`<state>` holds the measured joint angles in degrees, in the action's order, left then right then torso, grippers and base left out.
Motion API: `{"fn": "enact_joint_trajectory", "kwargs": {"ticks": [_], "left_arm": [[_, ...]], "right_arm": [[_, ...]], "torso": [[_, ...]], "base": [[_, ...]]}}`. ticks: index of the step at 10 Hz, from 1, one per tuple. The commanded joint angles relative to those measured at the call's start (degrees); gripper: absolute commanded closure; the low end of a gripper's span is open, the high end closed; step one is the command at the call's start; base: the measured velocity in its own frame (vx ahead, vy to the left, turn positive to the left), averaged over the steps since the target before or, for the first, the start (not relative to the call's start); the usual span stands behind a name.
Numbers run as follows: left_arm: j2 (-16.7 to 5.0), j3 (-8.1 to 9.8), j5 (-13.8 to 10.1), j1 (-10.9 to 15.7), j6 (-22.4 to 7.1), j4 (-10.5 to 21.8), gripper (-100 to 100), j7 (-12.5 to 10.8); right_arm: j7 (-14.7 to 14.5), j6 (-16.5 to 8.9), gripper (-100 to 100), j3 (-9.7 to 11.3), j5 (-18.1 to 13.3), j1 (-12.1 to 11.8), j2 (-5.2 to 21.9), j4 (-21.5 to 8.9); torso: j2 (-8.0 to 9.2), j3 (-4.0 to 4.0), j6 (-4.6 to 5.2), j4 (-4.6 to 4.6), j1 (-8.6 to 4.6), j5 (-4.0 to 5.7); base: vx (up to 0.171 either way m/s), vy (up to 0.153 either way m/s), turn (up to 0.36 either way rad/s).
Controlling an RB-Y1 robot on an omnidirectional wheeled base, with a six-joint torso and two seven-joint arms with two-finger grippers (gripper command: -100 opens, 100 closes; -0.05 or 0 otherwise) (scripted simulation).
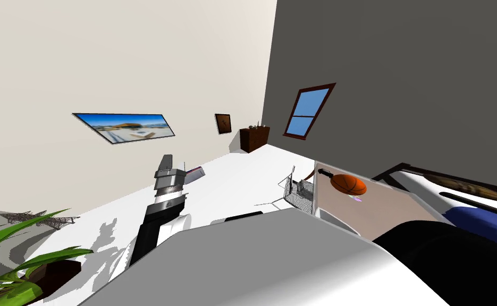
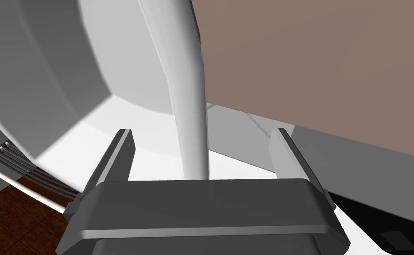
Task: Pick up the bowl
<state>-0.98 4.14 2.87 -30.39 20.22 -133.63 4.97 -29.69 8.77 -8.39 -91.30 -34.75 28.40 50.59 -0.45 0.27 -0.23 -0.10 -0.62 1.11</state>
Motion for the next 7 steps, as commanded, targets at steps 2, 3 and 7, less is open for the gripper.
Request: {"fn": "enact_joint_trajectory", "kwargs": {"ticks": [2, 3, 7], "left_arm": [[0.0, 0.0, 0.0, 0.0, 0.0, 0.0, 0, 0.0], [0.0, 0.0, 0.0, 0.0, 0.0, 0.0, 0, 0.0], [0.0, 0.0, 0.0, 0.0, 0.0, 0.0, 0, 0.0]], "right_arm": [[2.9, -0.4, -100, 0.3, -4.2, -0.3, 0.1, 0.5], [5.3, -0.7, -100, -2.6, -6.0, -3.1, -2.5, 3.2], [11.2, -1.1, -100, -9.3, -18.3, -9.0, -5.1, 7.2]], "torso": [[0.0, 0.0, -0.01, 0.0, 0.05, -0.01], [0.0, 0.0, -0.01, 0.0, 0.06, -0.01], [0.01, -0.01, -0.05, 0.01, -0.1, 0.01]], "base": [[-0.001, 0.006, 0.001], [0.007, -0.029, 0.282], [0.004, -0.042, 0.143]]}}
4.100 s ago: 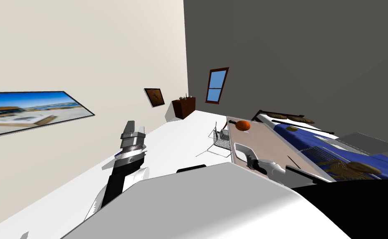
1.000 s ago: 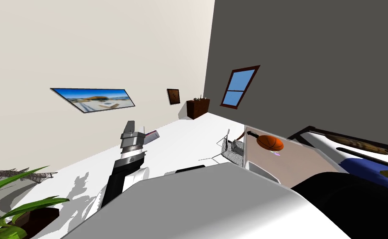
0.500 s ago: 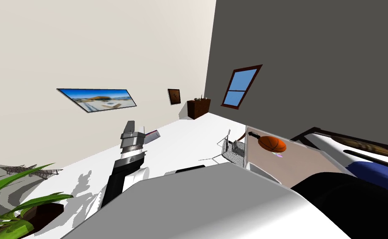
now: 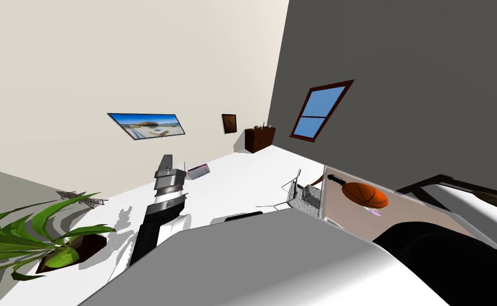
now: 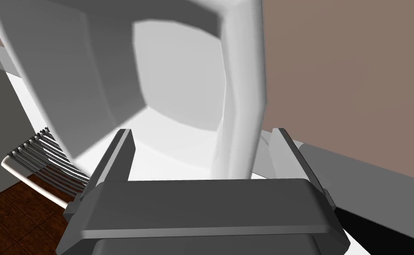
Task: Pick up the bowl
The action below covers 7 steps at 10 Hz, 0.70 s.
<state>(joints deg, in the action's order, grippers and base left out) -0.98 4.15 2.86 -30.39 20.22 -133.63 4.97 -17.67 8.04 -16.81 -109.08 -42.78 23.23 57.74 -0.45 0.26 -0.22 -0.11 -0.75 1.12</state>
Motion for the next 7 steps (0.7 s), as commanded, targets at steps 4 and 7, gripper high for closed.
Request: {"fn": "enact_joint_trajectory", "kwargs": {"ticks": [4, 7], "left_arm": [[0.0, 0.0, 0.0, 0.0, 0.0, 0.0, 0, 0.0], [0.0, 0.0, 0.0, 0.0, 0.0, 0.0, 0, 0.0]], "right_arm": [[-0.6, -0.2, 100, -2.1, -1.4, -0.8, -0.1, 0.1], [-0.6, -0.1, 100, -2.0, -1.3, -0.8, -0.1, 0.0]], "torso": [[-0.02, 0.01, -0.01, 0.0, 0.17, -0.02], [-0.04, 0.02, -0.01, 0.0, 0.23, -0.09]], "base": [[0.002, -0.006, -0.018], [0.0, -0.001, 0.004]]}}
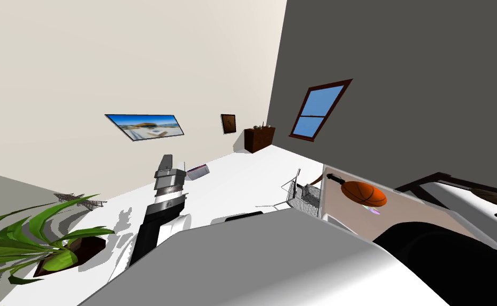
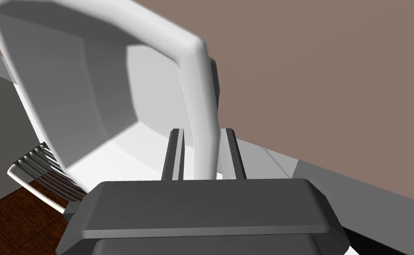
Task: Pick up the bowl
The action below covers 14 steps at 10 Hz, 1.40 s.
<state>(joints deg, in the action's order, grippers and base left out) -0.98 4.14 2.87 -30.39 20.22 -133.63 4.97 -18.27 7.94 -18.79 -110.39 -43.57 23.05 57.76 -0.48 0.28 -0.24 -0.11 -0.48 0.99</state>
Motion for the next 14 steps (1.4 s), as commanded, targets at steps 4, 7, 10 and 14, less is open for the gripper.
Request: {"fn": "enact_joint_trajectory", "kwargs": {"ticks": [4, 7, 10, 14], "left_arm": [[0.0, 0.0, 0.0, 0.0, 0.0, 0.0, 0, 0.0], [0.0, 0.0, 0.0, 0.0, 0.0, 0.0, 0, 0.0], [0.0, 0.0, 0.0, 0.0, 0.0, 0.0, 0, 0.0], [0.0, -0.01, 0.0, 0.0, 0.0, 0.0, 0, 0.0]], "right_arm": [[-4.0, 0.1, 100, 4.2, 4.2, 4.2, 2.8, -3.3], [-4.4, 0.1, 100, 5.4, 3.9, 4.2, 2.8, -3.3], [-4.4, 0.1, 100, 5.4, 7.7, 4.2, 2.8, -3.3], [-12.4, 0.8, 100, 12.9, 17.2, 11.3, 8.1, -10.1]], "torso": [[0.01, 0.02, 0.08, -0.04, 0.21, -0.1], [-0.11, 0.01, -0.19, 0.09, 0.06, 0.34], [-0.19, 0.06, -0.25, 0.08, -0.05, 0.41], [-0.2, 0.05, -0.35, 0.1, -0.2, 0.86]], "base": [[-0.004, 0.02, -0.113], [-0.004, 0.013, 0.018], [0.0, 0.0, 0.0], [-0.005, 0.036, -0.166]]}}
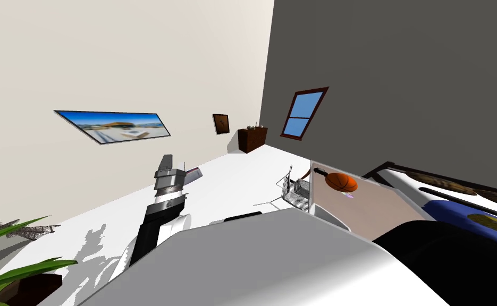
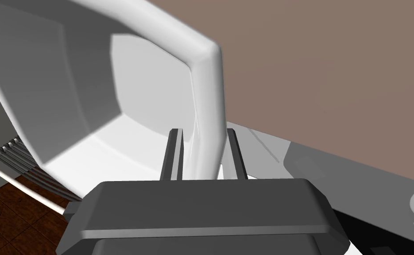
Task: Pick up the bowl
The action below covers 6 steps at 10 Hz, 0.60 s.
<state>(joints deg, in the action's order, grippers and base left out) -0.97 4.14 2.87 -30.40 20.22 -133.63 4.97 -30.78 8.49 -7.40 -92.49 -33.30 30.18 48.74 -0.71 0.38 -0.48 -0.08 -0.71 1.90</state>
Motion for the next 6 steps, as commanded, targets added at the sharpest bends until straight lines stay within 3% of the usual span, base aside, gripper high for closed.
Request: {"fn": "enact_joint_trajectory", "kwargs": {"ticks": [1, 2, 3, 4, 5, 6], "left_arm": [[0.0, 0.0, 0.0, 0.0, 0.0, 0.0, 0, 0.0], [0.0, 0.0, 0.0, 0.0, 0.0, 0.0, 0, 0.0], [0.0, -0.01, 0.0, 0.0, 0.0, 0.0, 0, 0.0], [0.0, 0.0, 0.0, 0.0, 0.0, 0.0, 0, 0.0], [0.0, 0.0, 0.0, 0.0, 0.0, 0.0, 0, 0.0], [0.0, 0.0, 0.0, 0.0, 0.0, 0.0, 0, 0.0]], "right_arm": [[-0.2, 0.2, 100, 2.9, 2.9, 2.6, 1.0, -1.1], [5.0, 0.2, 100, 4.6, -2.4, 2.6, 1.0, -1.0], [4.0, 0.2, 100, 4.6, 1.5, 2.6, 1.0, -1.1], [-0.2, 0.2, 100, 4.6, 4.1, 2.6, 1.0, -1.1], [-3.1, 0.6, 100, 7.0, 7.1, 5.5, 3.6, -4.4], [-4.3, 0.6, 100, 7.0, 10.4, 6.9, 3.6, -4.4]], "torso": [[0.0, 0.0, 0.0, 0.0, 0.0, 0.0], [-0.01, 0.0, -0.09, 0.02, 0.03, 0.06], [-0.09, 0.01, -0.25, 0.07, -0.15, 0.3], [-0.18, 0.04, -0.33, 0.09, -0.31, 0.49], [-0.24, 0.08, -0.36, 0.08, -0.37, 0.54], [-0.27, 0.12, -0.29, 0.03, -0.36, 0.53]], "base": [[-0.009, 0.052, -0.17], [-0.012, 0.022, -0.001], [-0.006, 0.001, 0.032], [0.003, -0.003, 0.017], [0.001, 0.036, -0.234], [-0.004, 0.051, -0.179]]}}
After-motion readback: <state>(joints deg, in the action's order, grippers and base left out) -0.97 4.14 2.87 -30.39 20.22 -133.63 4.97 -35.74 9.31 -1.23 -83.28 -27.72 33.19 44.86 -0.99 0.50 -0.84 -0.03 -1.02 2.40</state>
